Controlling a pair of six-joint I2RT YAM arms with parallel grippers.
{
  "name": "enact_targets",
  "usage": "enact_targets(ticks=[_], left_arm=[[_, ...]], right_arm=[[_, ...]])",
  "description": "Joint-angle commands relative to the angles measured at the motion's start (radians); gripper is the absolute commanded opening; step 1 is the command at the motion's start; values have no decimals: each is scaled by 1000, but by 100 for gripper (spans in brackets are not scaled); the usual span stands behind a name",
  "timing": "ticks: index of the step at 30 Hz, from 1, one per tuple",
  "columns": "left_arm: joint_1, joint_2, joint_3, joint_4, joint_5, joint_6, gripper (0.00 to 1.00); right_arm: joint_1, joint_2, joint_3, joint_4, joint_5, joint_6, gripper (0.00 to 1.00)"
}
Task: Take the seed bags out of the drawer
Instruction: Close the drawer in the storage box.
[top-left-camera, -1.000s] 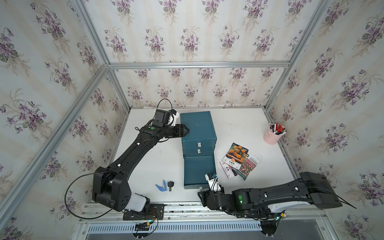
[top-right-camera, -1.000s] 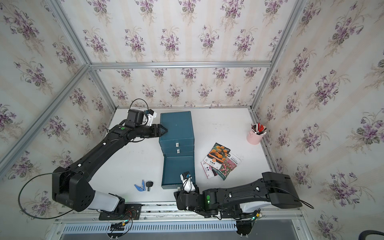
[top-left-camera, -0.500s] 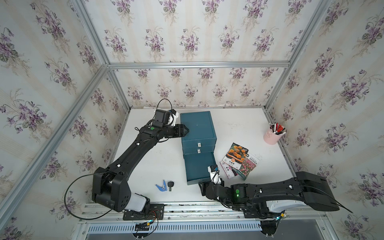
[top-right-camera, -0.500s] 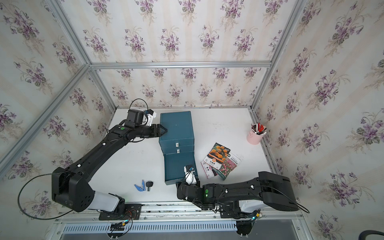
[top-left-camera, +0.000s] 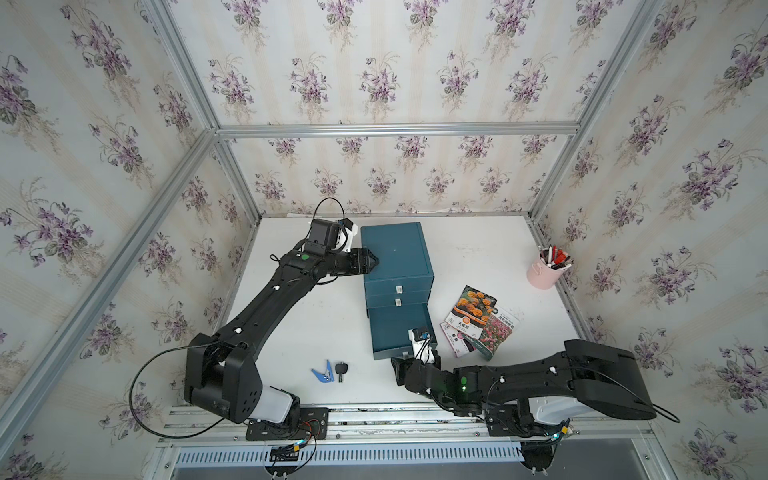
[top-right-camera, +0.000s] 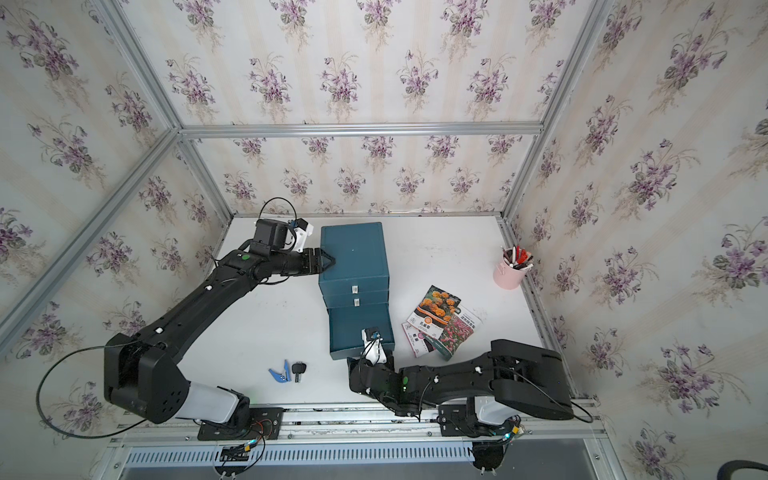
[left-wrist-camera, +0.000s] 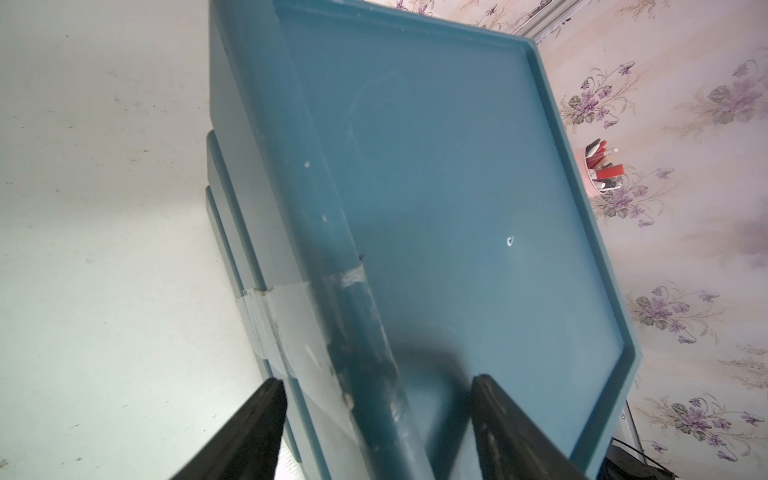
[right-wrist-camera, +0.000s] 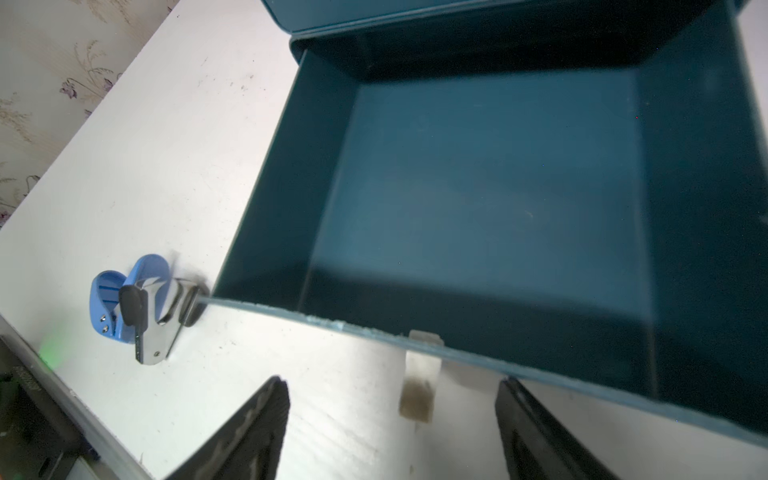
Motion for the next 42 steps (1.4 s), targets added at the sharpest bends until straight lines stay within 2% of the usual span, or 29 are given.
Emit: enact_targets(ticks=[1,7,12,18,27,34,42], left_arm=[[0,31,-9,-112,-42,25,73],[0,45,-14,-101,-26,19,73],[-6,63,-14,-100,-12,16,73],[-11,61,-20,-106,-19,20,73],[-18,58,-19,-111,-23,27,72],[-17,59,-13,-123,-22,40,72],[-19,58,-5,-144,-24,61,72]], right_arm=[[0,50,24,47,54,-13,82],[0,102,25,148,61,-75,83],[-8,126,-1,330,88,-229,83],[-74,184,-14,529,15,-343,82],[-129,247,10,636,75,-431,82],[-185,328,78,626,83,-481,82],[-188,388,107,744,109,-620,82]])
